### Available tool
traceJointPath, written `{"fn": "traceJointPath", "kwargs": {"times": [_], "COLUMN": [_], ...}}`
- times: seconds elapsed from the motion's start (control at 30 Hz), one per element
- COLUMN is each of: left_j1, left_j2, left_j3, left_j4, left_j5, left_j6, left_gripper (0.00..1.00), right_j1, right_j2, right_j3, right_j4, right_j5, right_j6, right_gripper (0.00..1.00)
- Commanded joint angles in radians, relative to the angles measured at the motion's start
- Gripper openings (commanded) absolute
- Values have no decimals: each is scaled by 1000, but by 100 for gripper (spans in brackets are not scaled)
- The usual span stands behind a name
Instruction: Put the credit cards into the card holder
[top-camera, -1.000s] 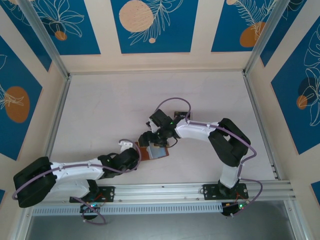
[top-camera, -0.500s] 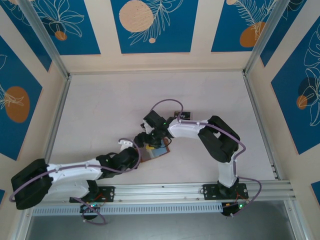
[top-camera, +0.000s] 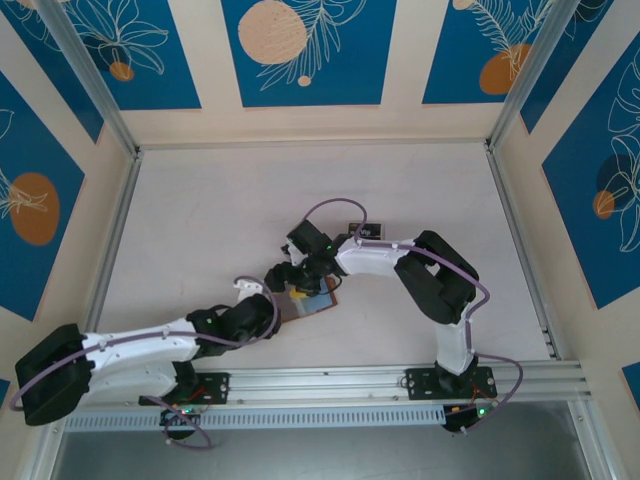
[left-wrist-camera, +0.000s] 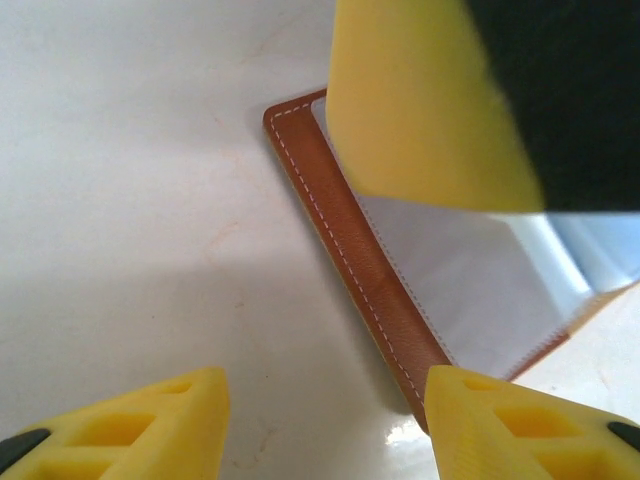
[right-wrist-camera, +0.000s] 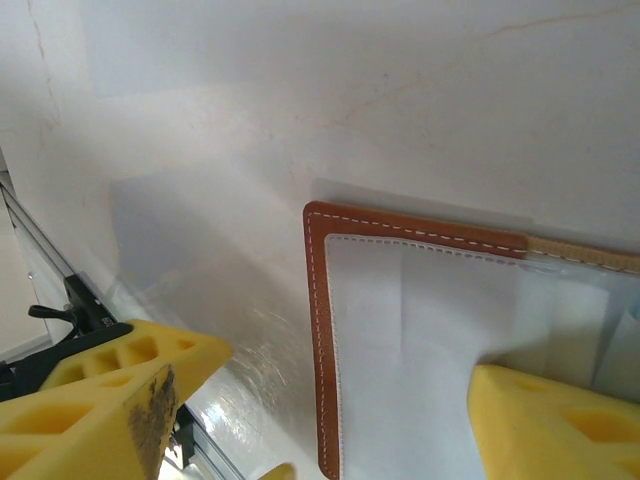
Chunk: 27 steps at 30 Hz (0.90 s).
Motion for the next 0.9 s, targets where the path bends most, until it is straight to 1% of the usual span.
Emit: {"fn": "traceJointPath", "kwargs": {"times": [0.0, 0.17, 0.3, 0.53, 0.73, 0.87], "left_j1": [-1, 1, 3, 4, 4, 4], "left_j2": [52, 109, 163, 269, 341, 390], "left_j3": [36, 38, 54, 57, 32, 27], "left_j4": [79, 149, 155, 189, 219, 248], "left_j5": [-23, -30, -50, -50, -48, -40], "left_j6": [4, -14, -29, -36, -45, -42], "left_gripper": [55, 56, 56, 49, 39, 37], "right_j1": [-9, -10, -17, -28, -26, -29], "right_j2": [18, 16, 7, -37, -86, -143], "right_j3": [-40, -53, -83, -135, -86, -45], "right_j4": [-14, -12, 18, 62, -29, -128], "right_j5": [3, 17, 21, 43, 89, 153], "right_j6": [22, 27, 55, 85, -6, -80], "right_gripper": [78, 78, 78, 78, 79, 82]}}
